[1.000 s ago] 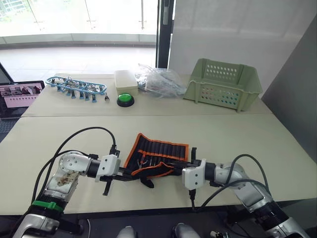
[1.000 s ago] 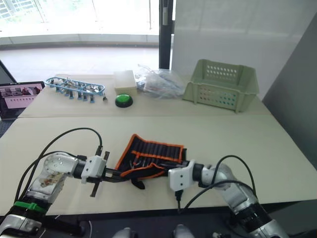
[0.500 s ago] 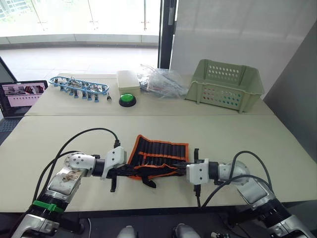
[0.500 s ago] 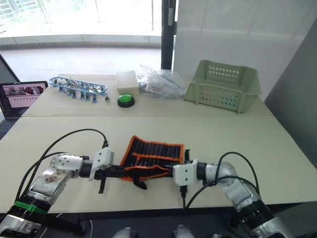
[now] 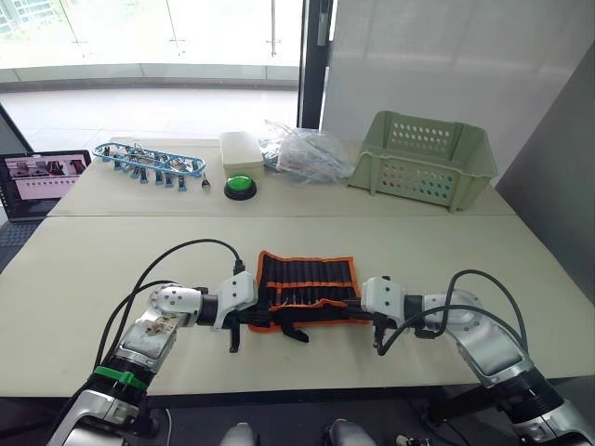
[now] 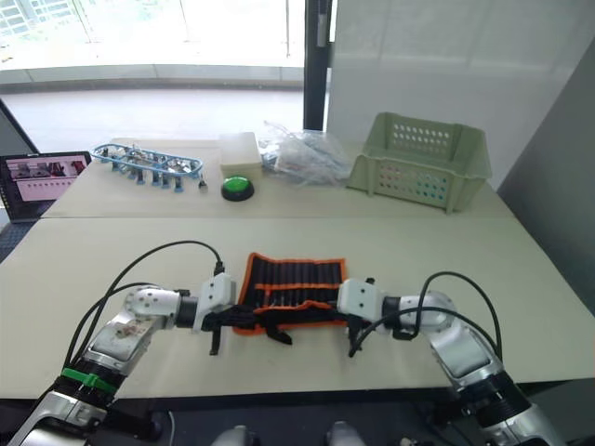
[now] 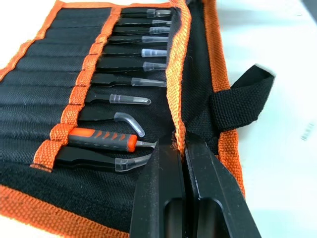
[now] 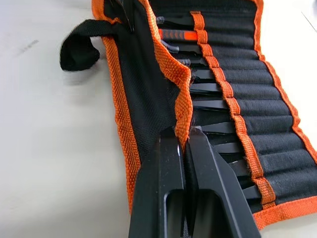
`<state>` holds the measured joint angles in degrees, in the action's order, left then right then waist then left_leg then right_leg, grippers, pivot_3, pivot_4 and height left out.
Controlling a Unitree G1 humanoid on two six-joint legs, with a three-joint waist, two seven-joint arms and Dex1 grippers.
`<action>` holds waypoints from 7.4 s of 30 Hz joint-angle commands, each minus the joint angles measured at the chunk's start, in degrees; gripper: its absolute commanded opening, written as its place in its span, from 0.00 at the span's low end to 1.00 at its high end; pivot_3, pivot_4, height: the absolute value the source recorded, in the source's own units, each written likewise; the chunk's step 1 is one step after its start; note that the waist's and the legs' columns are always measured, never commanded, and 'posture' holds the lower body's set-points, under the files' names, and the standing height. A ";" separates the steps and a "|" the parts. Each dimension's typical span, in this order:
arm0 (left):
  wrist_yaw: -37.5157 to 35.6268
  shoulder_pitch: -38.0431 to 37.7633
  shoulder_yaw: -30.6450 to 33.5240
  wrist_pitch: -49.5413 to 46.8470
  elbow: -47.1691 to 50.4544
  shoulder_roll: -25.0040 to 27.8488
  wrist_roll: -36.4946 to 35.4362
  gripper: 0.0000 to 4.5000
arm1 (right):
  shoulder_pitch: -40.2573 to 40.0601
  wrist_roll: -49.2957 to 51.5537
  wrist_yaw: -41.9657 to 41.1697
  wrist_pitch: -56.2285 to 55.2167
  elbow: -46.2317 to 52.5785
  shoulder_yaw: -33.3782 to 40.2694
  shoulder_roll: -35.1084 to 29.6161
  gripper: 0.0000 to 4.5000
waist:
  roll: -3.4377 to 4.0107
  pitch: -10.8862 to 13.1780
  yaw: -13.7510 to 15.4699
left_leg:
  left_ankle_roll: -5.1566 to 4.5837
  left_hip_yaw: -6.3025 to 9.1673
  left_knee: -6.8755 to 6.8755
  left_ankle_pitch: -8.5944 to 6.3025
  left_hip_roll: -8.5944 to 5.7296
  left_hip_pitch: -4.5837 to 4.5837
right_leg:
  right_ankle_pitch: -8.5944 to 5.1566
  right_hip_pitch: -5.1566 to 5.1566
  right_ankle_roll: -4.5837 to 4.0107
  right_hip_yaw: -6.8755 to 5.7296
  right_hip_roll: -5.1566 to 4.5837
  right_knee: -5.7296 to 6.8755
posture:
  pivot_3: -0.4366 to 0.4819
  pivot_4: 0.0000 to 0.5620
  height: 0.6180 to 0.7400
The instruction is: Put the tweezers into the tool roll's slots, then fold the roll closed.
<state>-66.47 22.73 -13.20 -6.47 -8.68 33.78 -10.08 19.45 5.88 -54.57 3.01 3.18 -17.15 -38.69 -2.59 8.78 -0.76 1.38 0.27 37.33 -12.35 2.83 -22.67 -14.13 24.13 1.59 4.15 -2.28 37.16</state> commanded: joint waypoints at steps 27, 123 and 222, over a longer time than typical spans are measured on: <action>0.39 0.13 1.43 -4.17 3.72 2.70 0.98 0.00 | -4.29 1.85 4.17 4.06 9.10 1.44 7.93 0.00 | 0.02 -0.01 -0.24 | 0.00 0.00 0.00 0.00 0.02 0.00 | -0.10 0.02 0.19 0.01 0.03 0.00 | 0.48 0.27 0.87; 14.82 -25.80 27.24 -13.93 34.43 2.77 -24.68 0.01 | -12.31 10.31 21.58 26.20 21.91 13.99 16.06 0.00 | 0.33 0.02 -1.17 | 0.01 -0.01 -0.12 -0.01 0.08 -0.16 | -0.05 0.18 0.20 0.04 0.01 -0.19 | 0.48 0.27 0.87; 4.58 -28.37 28.00 -11.27 25.08 9.05 -23.58 1.00 | 13.29 35.03 36.25 69.48 5.73 27.02 34.29 0.48 | 0.59 0.35 -3.12 | -0.02 -0.02 -0.51 0.01 0.12 -0.18 | -0.12 0.37 0.06 -0.02 0.01 -0.16 | 0.48 0.27 0.87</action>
<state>-62.60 -5.51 14.44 -16.73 14.36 42.99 -31.91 31.22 39.34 -15.32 74.60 5.55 9.42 -2.37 -2.00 9.12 -3.87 1.35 0.25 36.81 -12.34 2.94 -22.87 -14.25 24.51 1.66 4.13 -2.27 37.00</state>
